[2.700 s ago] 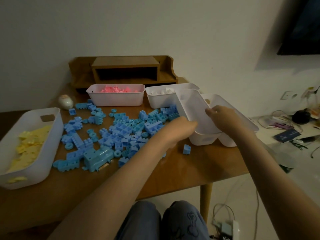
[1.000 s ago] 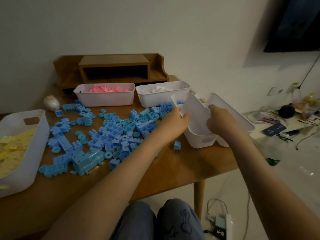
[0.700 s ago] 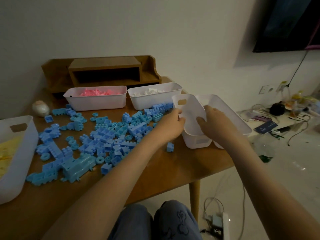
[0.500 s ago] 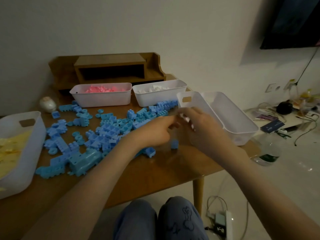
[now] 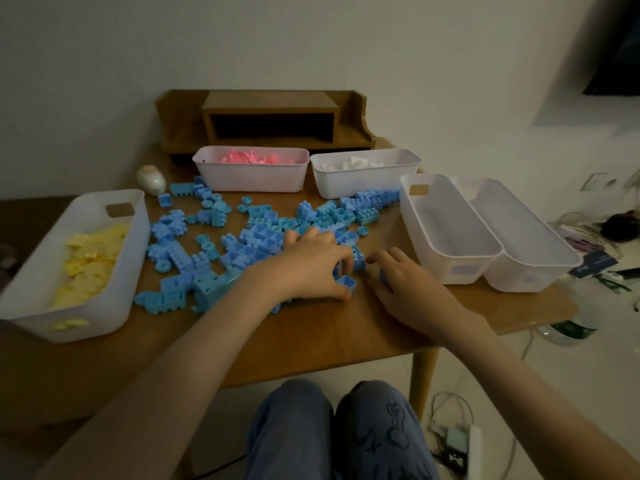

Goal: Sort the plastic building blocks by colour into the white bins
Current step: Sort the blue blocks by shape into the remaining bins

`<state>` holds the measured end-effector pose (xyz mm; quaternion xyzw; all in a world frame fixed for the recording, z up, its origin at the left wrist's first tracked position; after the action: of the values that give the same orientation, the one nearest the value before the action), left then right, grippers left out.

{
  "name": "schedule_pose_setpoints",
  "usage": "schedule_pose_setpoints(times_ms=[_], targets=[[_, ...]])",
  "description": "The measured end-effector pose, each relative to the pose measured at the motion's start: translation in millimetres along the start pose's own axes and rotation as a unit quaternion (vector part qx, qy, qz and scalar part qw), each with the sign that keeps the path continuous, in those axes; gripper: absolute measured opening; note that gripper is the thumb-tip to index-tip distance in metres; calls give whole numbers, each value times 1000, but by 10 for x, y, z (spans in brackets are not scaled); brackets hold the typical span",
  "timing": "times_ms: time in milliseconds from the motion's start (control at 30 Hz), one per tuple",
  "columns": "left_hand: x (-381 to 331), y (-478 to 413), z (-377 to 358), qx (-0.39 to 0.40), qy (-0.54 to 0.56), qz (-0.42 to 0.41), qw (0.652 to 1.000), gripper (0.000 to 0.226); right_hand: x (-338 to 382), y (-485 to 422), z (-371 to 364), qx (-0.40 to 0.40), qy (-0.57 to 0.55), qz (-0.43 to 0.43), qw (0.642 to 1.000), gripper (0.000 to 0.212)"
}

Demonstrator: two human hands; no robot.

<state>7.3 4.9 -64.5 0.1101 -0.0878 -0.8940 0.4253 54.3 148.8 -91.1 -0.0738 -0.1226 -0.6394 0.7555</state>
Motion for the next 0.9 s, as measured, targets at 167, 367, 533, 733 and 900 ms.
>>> schedule_pose_setpoints(times_ms=[167,367,533,733,900], targets=[[105,24,46,-82,89,22,992,19,56,-41,-15,-9,-15,30,999,49],[350,147,121,-96,227,29,969,18,110,-165,-15,3,-28,35,999,55],[574,168,53,-77,140,74,984,30,158,-314,-52,2,-24,47,999,47],[740,284,78,-98,187,42,977,39,140,-444,-52,-41,-56,27,997,25],[712,405,58,-40,198,-10,979,13,237,-398,-71,-177,-111,47,977,23]])
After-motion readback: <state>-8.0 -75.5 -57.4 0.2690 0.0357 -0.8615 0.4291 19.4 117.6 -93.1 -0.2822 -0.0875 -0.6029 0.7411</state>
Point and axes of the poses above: each hand's wrist, its own y-axis away from the middle knuckle, its own z-axis out of the back of the hand, x = y × z, the point moved 3 cm from there along -y, towards the middle knuckle, and after that the axes turned 11 degrees about x, right-handed, at the moved point
